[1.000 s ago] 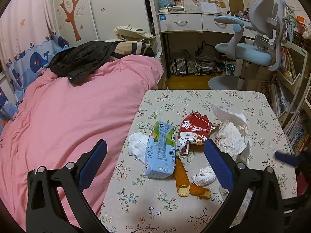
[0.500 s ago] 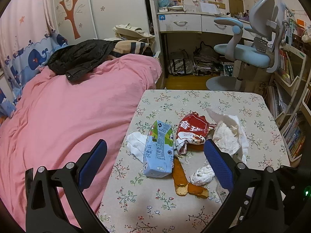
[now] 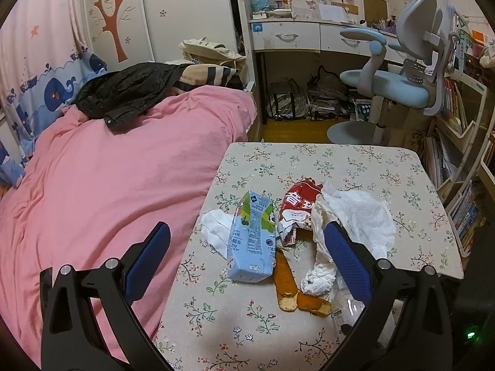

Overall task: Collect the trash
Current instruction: 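Close the right tool around the clear plastic bottle, then lift the bottle with the right tool while the left tool grasps an orange peel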

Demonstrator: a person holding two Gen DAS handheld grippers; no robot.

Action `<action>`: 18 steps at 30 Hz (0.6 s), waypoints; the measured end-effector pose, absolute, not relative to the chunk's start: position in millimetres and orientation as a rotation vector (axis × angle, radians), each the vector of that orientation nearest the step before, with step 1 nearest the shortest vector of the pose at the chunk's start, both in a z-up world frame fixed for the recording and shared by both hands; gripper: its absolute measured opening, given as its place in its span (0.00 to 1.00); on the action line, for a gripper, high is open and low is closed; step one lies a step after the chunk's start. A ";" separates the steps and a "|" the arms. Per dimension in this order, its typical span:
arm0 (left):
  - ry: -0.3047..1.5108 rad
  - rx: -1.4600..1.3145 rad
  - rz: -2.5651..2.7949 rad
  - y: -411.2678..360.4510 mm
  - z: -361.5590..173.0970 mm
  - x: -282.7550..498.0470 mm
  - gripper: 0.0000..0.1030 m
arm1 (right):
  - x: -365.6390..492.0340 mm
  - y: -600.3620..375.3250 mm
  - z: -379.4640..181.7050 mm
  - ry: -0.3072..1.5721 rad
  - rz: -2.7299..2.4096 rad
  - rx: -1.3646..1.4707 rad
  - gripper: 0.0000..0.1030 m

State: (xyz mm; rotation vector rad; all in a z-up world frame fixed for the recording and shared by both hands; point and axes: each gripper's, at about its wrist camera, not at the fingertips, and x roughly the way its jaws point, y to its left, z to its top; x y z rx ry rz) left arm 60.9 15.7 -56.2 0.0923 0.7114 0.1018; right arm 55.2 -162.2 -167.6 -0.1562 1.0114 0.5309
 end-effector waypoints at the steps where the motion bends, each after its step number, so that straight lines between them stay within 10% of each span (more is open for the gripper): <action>1: 0.710 0.093 0.103 15.8 -56.4 60.8 0.94 | 55.5 -162.1 -169.2 1.014 0.526 -0.155 0.63; 18: 0.726 0.077 0.116 33.0 -56.2 64.8 0.94 | 63.8 -191.0 -167.8 1.031 0.498 -0.114 0.54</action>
